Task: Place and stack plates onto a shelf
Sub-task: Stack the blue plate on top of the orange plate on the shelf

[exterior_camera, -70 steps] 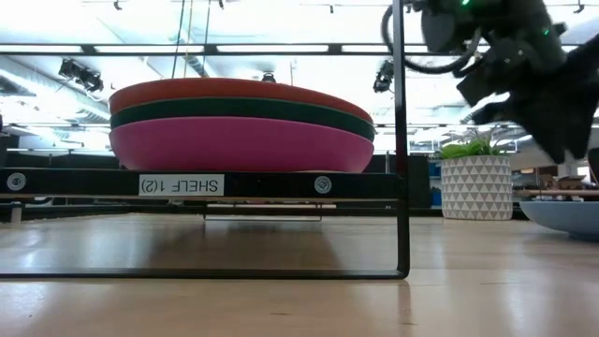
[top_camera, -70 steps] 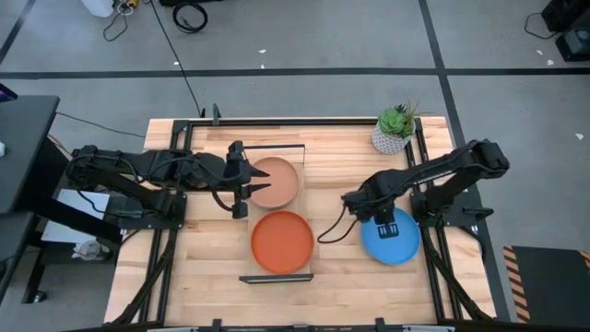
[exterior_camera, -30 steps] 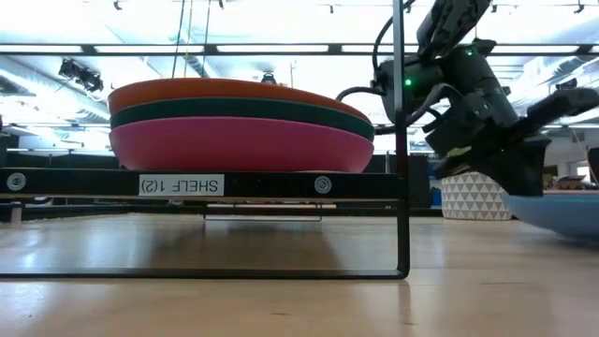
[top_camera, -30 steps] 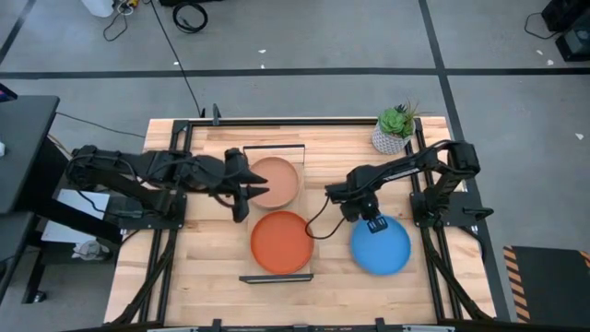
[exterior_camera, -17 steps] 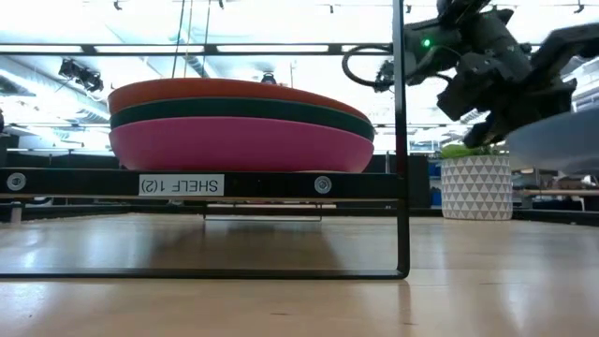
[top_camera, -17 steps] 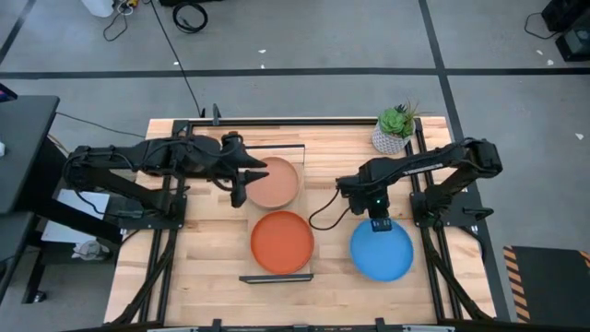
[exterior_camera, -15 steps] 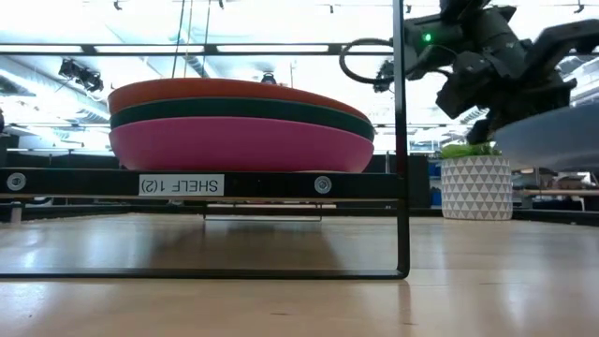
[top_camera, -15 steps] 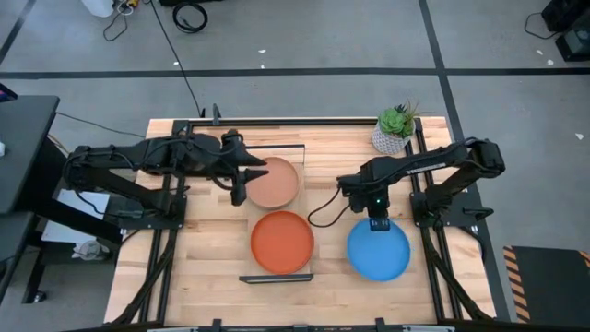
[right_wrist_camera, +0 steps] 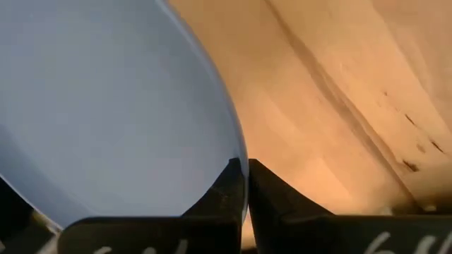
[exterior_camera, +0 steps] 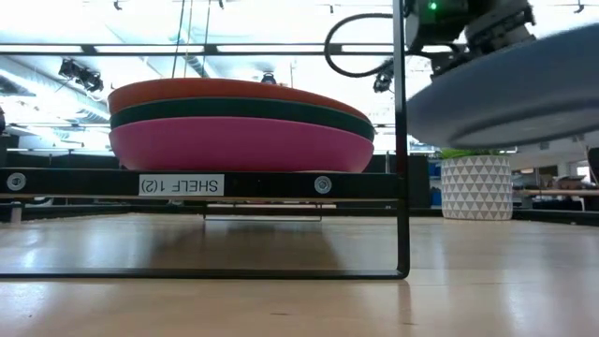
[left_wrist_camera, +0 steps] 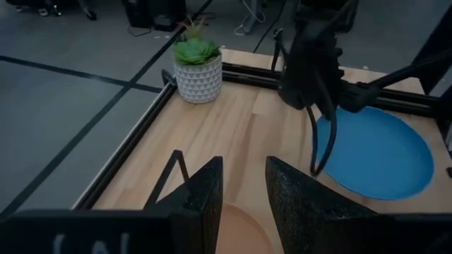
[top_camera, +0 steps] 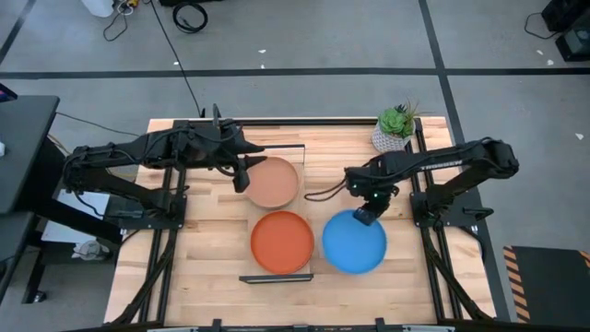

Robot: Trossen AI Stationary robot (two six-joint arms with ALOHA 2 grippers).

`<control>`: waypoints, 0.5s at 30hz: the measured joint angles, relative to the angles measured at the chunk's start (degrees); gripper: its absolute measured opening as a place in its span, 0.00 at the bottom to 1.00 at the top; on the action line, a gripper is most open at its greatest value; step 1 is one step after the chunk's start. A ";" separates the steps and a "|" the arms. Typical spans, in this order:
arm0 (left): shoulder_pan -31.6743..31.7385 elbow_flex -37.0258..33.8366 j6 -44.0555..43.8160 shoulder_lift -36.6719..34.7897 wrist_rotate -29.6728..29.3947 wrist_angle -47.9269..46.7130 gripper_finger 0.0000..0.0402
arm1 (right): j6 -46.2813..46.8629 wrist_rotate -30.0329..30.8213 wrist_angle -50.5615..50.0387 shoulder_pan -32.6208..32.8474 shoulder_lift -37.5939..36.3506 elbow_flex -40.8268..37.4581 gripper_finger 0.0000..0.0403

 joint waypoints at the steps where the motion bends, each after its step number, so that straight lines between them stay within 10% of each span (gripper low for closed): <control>1: 0.01 0.00 0.00 0.00 0.00 -0.30 0.29 | 1.72 0.45 0.83 -0.13 -0.48 0.00 0.03; 15: -0.19 -0.10 -2.41 0.00 0.08 -4.00 0.29 | 18.23 6.04 13.05 -1.57 -4.79 0.02 0.03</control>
